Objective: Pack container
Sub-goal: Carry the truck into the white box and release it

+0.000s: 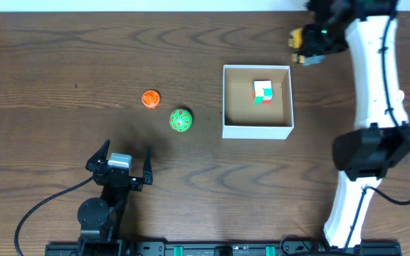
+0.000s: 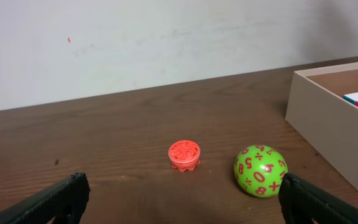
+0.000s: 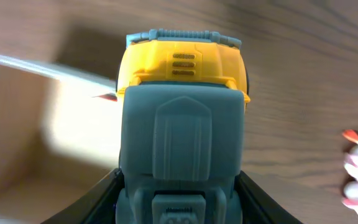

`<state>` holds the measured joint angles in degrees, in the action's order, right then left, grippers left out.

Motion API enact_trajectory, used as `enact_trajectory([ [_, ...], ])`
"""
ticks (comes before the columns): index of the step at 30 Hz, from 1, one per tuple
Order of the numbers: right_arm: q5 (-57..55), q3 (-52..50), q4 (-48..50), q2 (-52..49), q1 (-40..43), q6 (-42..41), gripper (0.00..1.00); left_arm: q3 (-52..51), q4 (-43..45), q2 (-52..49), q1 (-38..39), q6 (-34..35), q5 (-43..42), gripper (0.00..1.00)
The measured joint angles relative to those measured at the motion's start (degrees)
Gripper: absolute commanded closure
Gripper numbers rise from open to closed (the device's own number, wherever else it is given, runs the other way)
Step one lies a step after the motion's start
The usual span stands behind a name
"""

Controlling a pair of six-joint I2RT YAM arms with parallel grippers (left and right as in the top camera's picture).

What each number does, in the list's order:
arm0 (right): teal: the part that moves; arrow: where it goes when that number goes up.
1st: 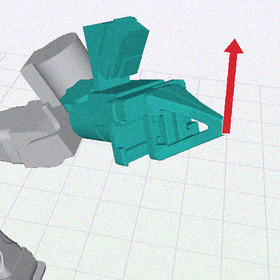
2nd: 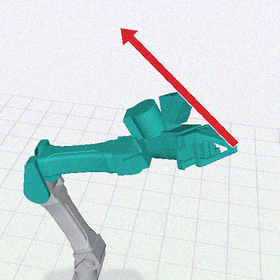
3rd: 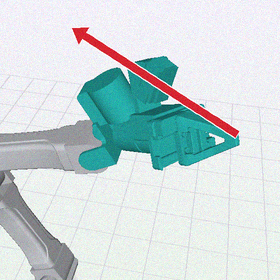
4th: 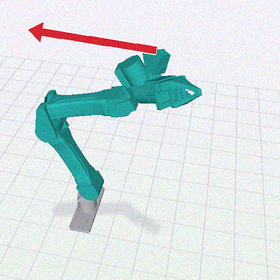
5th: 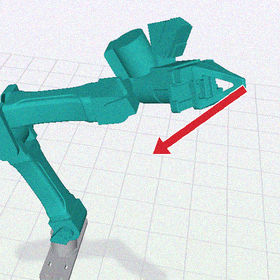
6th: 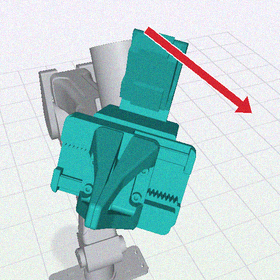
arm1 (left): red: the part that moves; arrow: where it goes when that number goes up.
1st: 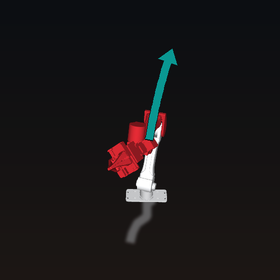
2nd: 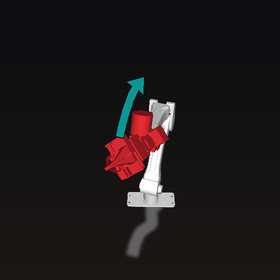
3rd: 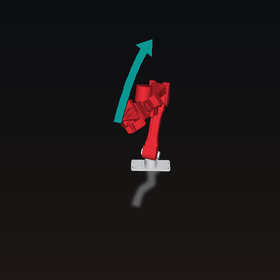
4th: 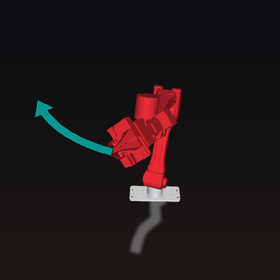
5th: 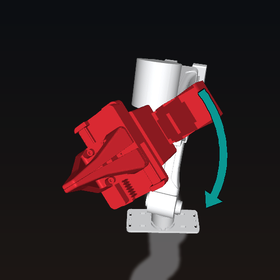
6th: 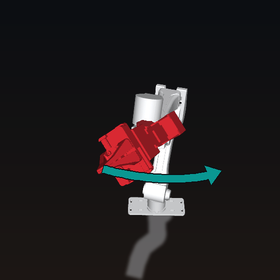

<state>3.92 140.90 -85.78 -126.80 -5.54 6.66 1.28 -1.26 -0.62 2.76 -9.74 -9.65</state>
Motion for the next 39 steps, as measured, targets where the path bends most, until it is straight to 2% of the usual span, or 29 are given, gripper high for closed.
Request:
enact_trajectory([
  [6,0.2,1.6,-3.1,0.0,-10.4,1.6,0.5,0.0,0.0,0.0,0.0,0.0,0.0,0.02],
  [13,-2.4,-0.3,-4.9,0.0,-16.6,2.4,0.5,0.0,0.0,0.0,0.0,0.0,0.0,0.02],
  [24,-4.7,-7.1,-5.7,0.0,-17.3,4.2,0.49,0.0,0.0,0.0,0.0,0.0,0.0,0.02],
  [39,-5.0,-22.0,4.5,0.0,-17.3,4.4,0.45,0.0,0.0,0.0,0.0,0.0,0.0,0.02],
])
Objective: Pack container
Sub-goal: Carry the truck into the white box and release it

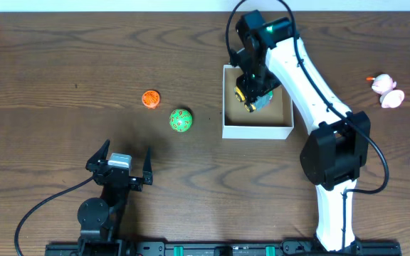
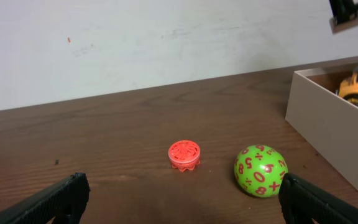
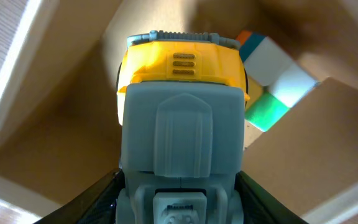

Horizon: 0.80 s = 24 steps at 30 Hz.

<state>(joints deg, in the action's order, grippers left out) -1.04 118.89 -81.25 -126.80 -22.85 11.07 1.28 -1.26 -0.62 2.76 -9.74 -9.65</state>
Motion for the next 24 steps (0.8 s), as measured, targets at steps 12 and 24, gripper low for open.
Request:
enact_trajectory([
  [12,0.0,-5.5,4.6,0.0,0.0,0.0,0.41,0.0,0.0,0.0,0.0,0.0,0.0,0.02],
  [24,-0.2,-5.5,5.9,0.0,0.0,-1.1,0.13,0.0,0.0,0.0,0.0,0.0,0.0,0.02],
])
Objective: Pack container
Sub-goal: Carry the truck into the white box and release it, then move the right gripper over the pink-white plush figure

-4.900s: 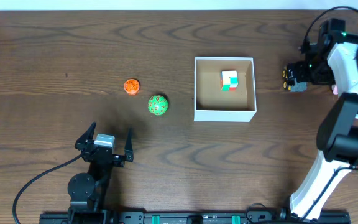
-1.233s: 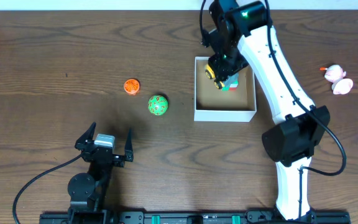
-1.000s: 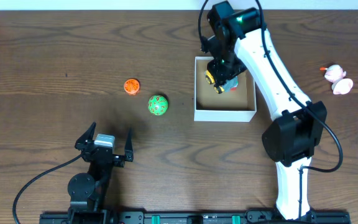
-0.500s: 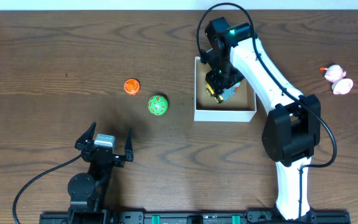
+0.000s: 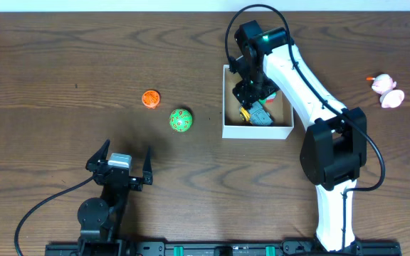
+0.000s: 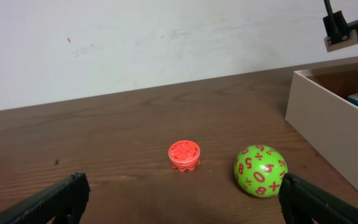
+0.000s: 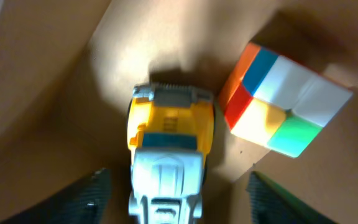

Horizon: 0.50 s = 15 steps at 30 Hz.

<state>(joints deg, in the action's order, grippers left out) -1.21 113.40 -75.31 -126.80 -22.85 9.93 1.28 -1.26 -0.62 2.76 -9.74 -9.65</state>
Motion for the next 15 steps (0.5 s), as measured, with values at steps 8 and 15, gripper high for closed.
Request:
enact_trajectory([
  [8,-3.0,5.8,0.2,0.0,1.2,-7.7,0.01,0.0,0.0,0.0,0.0,0.0,0.0,0.02],
  [15,-3.6,19.8,-3.7,0.7,8.8,-9.7,0.01,0.0,0.0,0.0,0.0,0.0,0.0,0.02],
])
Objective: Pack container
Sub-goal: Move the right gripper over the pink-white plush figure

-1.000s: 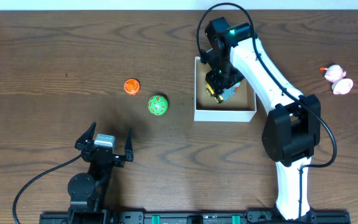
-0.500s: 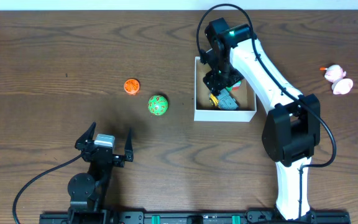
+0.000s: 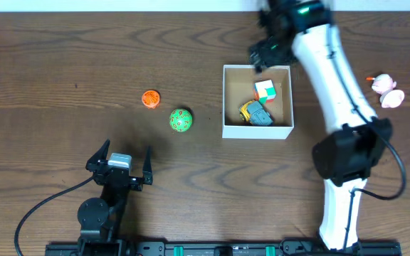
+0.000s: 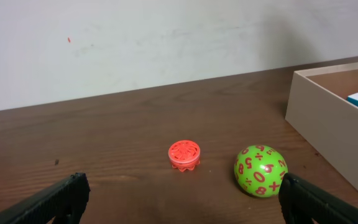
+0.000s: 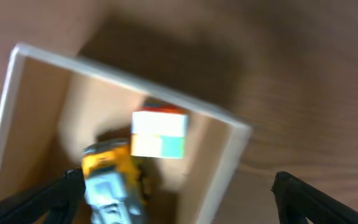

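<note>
The white box stands mid-table and holds a colour cube and a yellow and grey toy truck. In the right wrist view the truck lies below the cube, inside the box's wall. My right gripper is open and empty, high over the box's far rim. On the wood to the left lie a green number ball and an orange disc. My left gripper is open, low near the front; the ball and disc lie ahead of it.
A pink toy lies near the table's right edge. The right arm stretches from the front right over the table to the box's far side. A white wall runs behind the table in the left wrist view.
My right gripper has risen from inside the box to above its far rim, empty. The truck stays in the box beside the cube. The left arm has not moved.
My right gripper held the toy truck shut in its fingers beyond the box's far right corner. Then it held the truck inside the box over the cube. It then stood open with the truck on the box floor, and now it is above the box.
</note>
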`<state>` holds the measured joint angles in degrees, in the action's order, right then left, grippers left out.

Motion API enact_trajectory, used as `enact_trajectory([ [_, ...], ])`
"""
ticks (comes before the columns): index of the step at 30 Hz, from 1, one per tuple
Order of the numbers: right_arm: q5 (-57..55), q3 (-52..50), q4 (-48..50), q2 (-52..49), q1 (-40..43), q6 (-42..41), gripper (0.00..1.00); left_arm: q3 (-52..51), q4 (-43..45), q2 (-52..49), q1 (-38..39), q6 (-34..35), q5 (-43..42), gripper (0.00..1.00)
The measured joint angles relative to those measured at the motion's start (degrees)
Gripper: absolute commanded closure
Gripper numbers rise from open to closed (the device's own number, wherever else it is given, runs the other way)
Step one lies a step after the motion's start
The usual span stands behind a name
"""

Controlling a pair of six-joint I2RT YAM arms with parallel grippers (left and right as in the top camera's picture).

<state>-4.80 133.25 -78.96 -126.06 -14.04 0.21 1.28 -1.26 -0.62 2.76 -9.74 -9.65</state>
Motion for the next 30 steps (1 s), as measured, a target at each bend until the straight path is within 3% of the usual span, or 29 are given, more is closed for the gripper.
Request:
enact_trajectory([
  [8,-0.2,8.7,-3.7,2.3,17.4,-1.5,0.01,0.0,0.0,0.0,0.0,0.0,0.0,0.02],
  [16,3.8,-0.9,2.2,2.4,35.6,-0.6,0.01,0.0,0.0,0.0,0.0,0.0,0.0,0.02],
  [23,7.6,-12.7,10.9,2.4,39.7,4.7,0.01,0.0,0.0,0.0,0.0,0.0,0.0,0.02],
  [30,7.6,-17.2,15.7,2.4,42.3,6.4,0.01,0.0,0.0,0.0,0.0,0.0,0.0,0.02],
])
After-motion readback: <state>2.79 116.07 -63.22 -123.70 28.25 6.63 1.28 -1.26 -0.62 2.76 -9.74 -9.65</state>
